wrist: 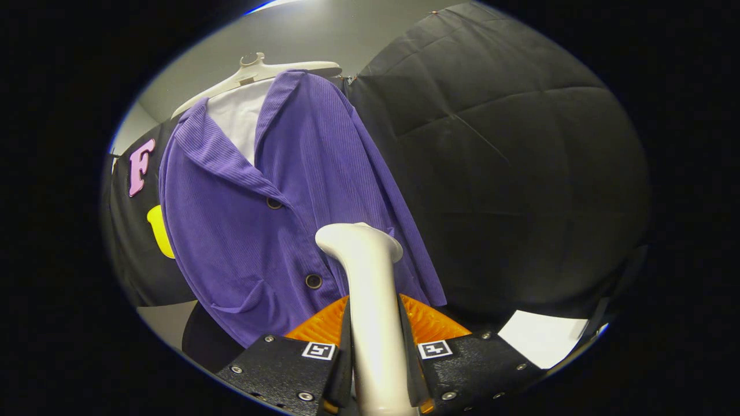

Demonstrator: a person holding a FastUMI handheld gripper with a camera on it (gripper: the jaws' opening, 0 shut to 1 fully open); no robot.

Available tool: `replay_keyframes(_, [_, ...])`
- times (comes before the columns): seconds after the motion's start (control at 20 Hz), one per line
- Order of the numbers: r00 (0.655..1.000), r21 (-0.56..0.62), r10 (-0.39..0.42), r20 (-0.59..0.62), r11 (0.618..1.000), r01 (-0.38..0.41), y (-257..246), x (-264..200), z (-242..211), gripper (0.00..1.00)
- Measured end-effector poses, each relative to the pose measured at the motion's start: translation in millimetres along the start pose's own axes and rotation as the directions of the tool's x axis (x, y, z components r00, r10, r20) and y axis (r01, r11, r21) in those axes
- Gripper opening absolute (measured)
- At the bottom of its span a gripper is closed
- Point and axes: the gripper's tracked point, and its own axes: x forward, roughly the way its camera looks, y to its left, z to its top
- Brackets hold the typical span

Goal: Iron the clothes twice with a garment steamer, once on the left side and once on the right side.

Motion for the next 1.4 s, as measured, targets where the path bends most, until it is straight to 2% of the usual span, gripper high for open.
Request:
replay_keyframes(0.15, [1.000, 0.038, 0.003, -0.008, 0.999, -0.003, -2, 0, -10, 0.37])
replay_keyframes(0.55, [0.998, 0.050, -0.030, -0.061, 0.998, 0.033, -16, -9, -48, 0.38])
replay_keyframes(0.8, [0.984, -0.011, -0.056, -0.169, 0.998, 0.055, -21, -12, -94, 0.38])
replay_keyframes(1.05, [0.983, -0.014, -0.042, -0.180, 0.999, 0.041, -20, -36, -114, 0.37])
replay_keyframes(1.25, [0.987, -0.069, -0.016, -0.160, 0.998, 0.005, -9, -76, -120, 0.38])
replay_keyframes(1.4, [0.986, -0.112, 0.067, -0.150, 0.990, -0.084, 18, -118, -119, 0.38])
